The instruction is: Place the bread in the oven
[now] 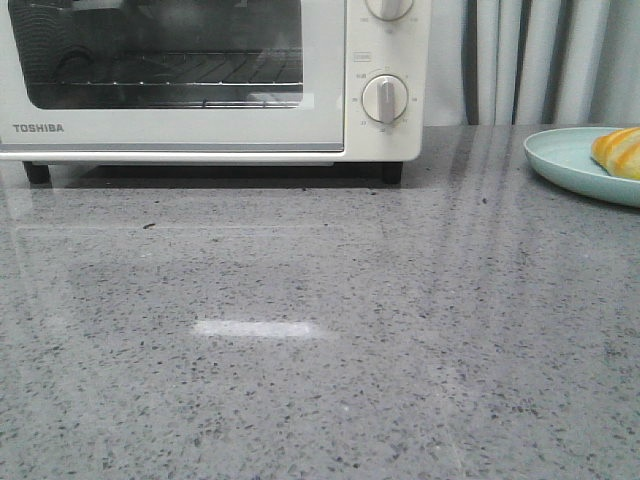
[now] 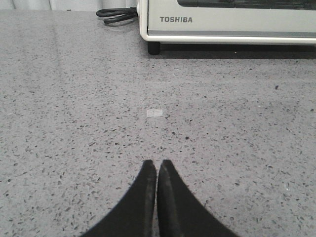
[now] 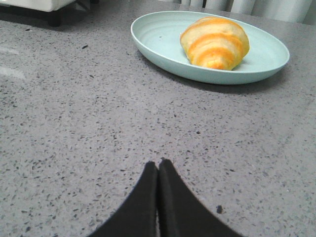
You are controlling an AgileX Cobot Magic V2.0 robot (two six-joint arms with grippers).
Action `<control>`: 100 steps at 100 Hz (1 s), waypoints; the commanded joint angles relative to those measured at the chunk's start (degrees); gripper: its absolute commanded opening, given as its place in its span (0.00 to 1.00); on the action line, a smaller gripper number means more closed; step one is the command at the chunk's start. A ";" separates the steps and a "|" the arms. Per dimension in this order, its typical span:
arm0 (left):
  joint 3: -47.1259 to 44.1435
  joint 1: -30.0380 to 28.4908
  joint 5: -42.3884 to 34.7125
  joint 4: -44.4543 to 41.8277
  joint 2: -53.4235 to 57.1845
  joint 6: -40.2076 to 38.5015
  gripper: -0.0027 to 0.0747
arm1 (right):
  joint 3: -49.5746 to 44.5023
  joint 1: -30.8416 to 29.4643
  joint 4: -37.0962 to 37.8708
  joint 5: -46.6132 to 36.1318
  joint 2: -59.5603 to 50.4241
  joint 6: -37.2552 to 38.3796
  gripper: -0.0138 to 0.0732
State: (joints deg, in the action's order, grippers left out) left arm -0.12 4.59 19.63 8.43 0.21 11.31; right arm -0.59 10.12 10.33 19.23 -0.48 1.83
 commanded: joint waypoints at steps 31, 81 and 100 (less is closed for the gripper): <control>-1.26 -0.13 -3.13 0.06 1.76 -0.66 0.01 | -0.69 0.17 0.07 -1.90 -1.23 -0.47 0.08; -1.26 -0.13 -3.13 0.06 1.76 -0.66 0.01 | -0.69 0.17 0.29 -2.14 -1.23 -0.47 0.08; -1.26 -0.13 -3.13 0.06 1.76 -0.66 0.01 | -0.69 0.17 2.72 -9.12 -1.23 -0.47 0.08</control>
State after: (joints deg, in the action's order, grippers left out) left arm -0.12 4.59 19.63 8.43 0.21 11.31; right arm -0.59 10.12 11.19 17.97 -0.48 1.83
